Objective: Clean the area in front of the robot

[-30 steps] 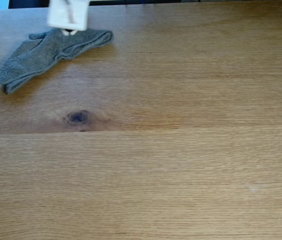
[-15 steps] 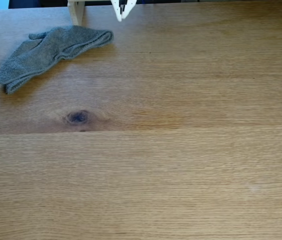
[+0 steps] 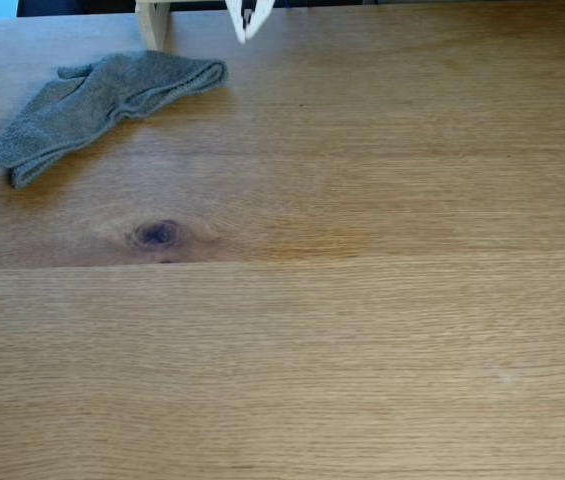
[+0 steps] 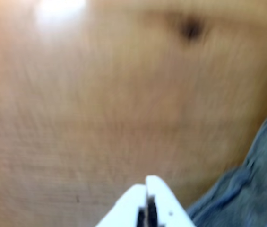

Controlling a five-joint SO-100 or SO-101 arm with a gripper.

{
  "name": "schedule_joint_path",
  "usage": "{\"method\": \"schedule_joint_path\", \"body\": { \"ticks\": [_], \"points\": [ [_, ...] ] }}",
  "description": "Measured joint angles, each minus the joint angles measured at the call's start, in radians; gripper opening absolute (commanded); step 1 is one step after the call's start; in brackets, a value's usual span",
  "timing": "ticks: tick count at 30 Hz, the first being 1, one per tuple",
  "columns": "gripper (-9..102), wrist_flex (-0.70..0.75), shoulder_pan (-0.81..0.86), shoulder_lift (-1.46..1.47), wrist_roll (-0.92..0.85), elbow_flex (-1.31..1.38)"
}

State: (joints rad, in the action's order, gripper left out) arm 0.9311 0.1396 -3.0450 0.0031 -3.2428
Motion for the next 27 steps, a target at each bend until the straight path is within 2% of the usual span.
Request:
{"method": "schedule_joint_path", "body": {
  "ticks": [6, 8, 10, 13, 27],
  "points": [
    [0, 0.261, -0.083, -0.176, 0.080, -0.009],
    [0, 0.305, -0.114, -0.221, 0.110, -0.009],
    [0, 0.324, -0.107, -0.249, 0.121, -0.009],
    [11, 0.328, -0.115, -0.253, 0.121, -0.009],
    [6, 0.330, -0.120, -0.255, 0.123, -0.009]
  ]
}}
